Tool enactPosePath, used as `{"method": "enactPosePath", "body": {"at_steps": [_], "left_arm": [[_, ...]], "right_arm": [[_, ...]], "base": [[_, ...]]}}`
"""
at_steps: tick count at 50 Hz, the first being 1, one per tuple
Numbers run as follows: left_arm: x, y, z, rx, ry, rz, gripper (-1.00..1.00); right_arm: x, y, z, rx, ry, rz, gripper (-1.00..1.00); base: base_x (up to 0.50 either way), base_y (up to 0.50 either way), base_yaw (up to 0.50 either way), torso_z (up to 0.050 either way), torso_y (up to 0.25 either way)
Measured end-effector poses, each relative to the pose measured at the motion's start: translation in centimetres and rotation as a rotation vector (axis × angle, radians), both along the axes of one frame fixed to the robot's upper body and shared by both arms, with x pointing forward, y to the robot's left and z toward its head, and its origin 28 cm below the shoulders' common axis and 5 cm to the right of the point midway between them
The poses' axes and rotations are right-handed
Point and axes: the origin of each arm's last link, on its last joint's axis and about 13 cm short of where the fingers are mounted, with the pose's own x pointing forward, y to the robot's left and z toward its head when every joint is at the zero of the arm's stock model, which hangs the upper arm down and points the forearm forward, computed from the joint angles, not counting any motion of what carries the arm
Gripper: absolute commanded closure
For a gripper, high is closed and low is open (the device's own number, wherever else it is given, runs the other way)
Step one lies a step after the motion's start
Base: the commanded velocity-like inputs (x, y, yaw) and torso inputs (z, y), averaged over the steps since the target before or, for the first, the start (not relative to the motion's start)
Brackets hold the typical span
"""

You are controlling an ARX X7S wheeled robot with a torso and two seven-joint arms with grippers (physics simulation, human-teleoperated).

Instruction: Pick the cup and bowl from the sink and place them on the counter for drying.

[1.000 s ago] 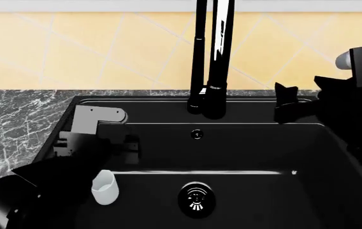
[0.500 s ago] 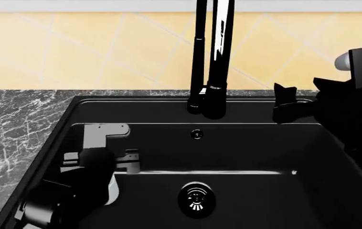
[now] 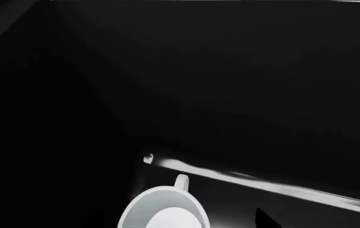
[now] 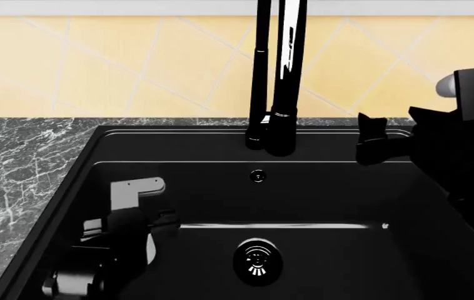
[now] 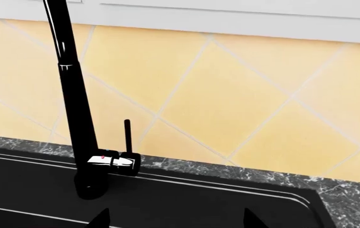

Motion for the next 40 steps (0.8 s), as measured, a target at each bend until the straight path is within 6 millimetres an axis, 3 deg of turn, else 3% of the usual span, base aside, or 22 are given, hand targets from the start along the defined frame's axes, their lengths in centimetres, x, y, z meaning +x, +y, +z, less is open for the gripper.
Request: {"method": "enactPosePath", "body": {"at_steps": [40], "left_arm": [[1.0, 1.0, -3.6, -0.015, 0.070, 0.044, -1.00]], "right_arm": [[0.1, 0.4, -0.8, 0.022, 0.017, 0.016, -1.00]], "base": [[0.00, 0.00, 0.00, 0.000, 0.000]]}}
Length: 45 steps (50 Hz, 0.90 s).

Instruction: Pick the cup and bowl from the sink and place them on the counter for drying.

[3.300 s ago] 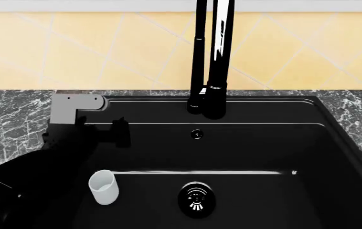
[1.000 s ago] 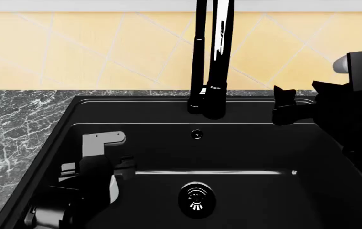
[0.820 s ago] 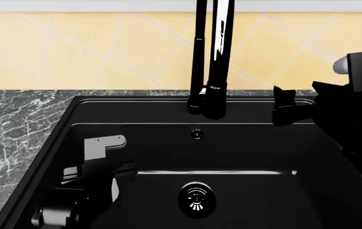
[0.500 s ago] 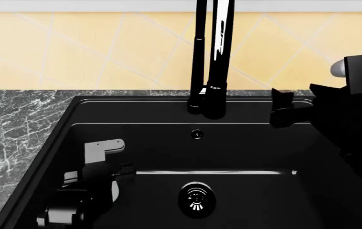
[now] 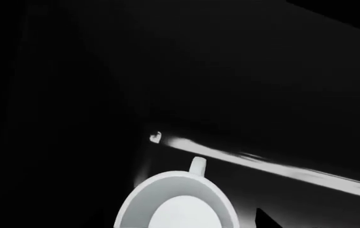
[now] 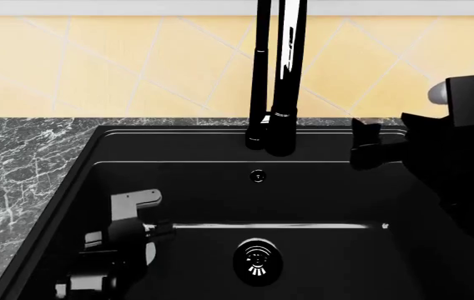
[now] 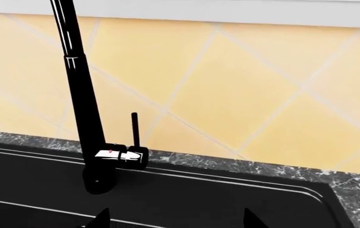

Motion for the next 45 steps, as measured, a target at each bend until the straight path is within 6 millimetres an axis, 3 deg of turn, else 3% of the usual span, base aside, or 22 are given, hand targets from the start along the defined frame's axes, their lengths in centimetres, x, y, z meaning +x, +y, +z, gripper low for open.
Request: {"method": "enactPosePath", "body": {"at_steps": [34, 35, 45], "left_arm": [[0.9, 1.7, -2.4, -0.013, 0.036, -0.047, -1.00], [0.9, 1.7, -2.4, -0.012, 0.037, -0.051, 1.00], [0.9, 1.5, -2.1, -0.002, 0.029, -0.086, 1.00]], "right_arm": [[0.0, 0.2, -0.8, 0.018, 0.022, 0.009, -1.00], [0.0, 0.2, -0.8, 0.018, 0.023, 0.009, -1.00], [0.0, 0.3, -1.0, 0.025, 0.023, 0.011, -1.00]], "base": [[0.00, 0.00, 0.00, 0.000, 0.000], [0.00, 0.00, 0.00, 0.000, 0.000], [0.00, 0.00, 0.00, 0.000, 0.000]]}}
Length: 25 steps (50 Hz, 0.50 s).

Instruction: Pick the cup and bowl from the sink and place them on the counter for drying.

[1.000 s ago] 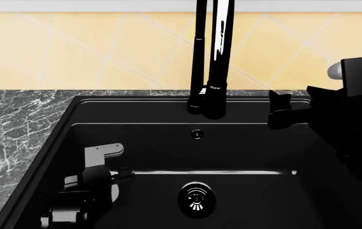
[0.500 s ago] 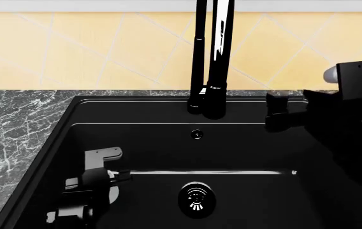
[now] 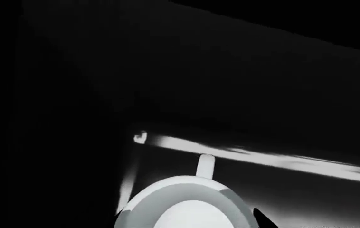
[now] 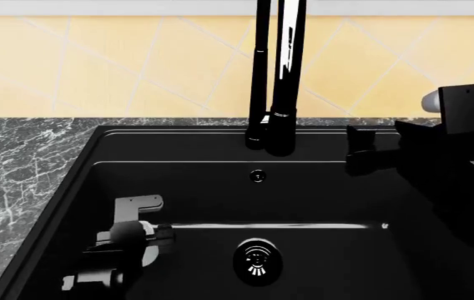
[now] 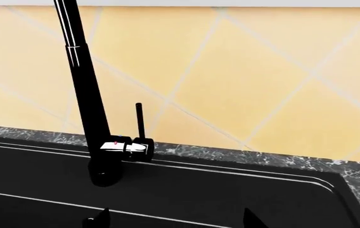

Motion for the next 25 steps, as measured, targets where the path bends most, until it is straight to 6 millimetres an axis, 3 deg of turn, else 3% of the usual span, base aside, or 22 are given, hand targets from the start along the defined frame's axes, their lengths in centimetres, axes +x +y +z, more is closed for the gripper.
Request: {"method": "enactPosePath", "body": {"at_steps": [14, 25], "left_arm": [[-0.5, -0.2, 1.2, 0.035, -0.024, -0.036, 1.00], [-1.4, -0.8, 5.4, 0.020, -0.029, -0.118, 1.00]], "right_arm": [[0.0, 0.0, 0.0, 0.006, -0.003, 0.002, -1.00], [0.0, -0.1, 0.0, 0.010, -0.003, 0.001, -1.00]], "base": [[0.00, 0.00, 0.00, 0.000, 0.000], [0.00, 0.00, 0.00, 0.000, 0.000]]}}
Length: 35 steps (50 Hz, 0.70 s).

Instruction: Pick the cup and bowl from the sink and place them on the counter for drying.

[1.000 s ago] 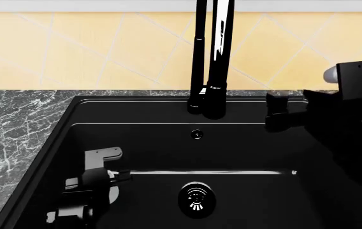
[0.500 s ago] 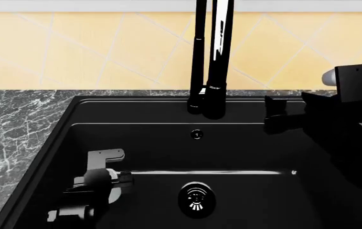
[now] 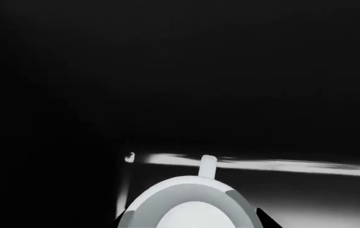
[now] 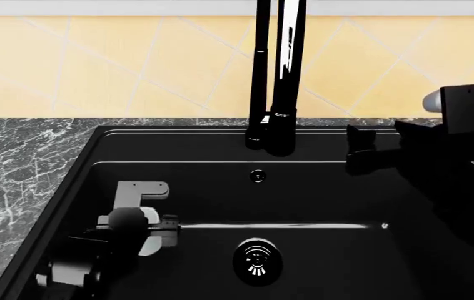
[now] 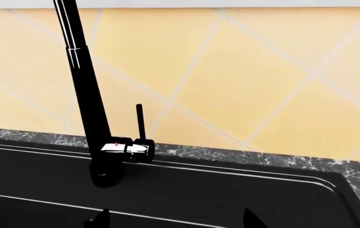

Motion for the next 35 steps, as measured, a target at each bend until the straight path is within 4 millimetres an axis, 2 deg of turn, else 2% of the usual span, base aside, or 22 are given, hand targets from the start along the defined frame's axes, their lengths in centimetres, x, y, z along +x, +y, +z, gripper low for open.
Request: {"method": "enactPosePath", "body": {"at_steps": [13, 22, 35], "left_arm": [[-1.1, -0.4, 6.9, -0.024, -0.010, -0.139, 1.00], [-2.4, 0.9, 11.7, -0.006, -0.036, -0.205, 1.00], [-4.4, 3.7, 16.6, 0.041, -0.066, -0.179, 1.00]], "right_arm": [[-0.2, -0.2, -0.5, 0.017, 0.009, -0.003, -1.00], [-0.2, -0.1, -0.3, 0.015, 0.012, 0.001, -1.00], [0.3, 0.1, -0.4, 0.026, 0.014, 0.017, -1.00]], "base": [[0.00, 0.00, 0.00, 0.000, 0.000], [0.00, 0.00, 0.00, 0.000, 0.000], [0.00, 0.00, 0.00, 0.000, 0.000]]}}
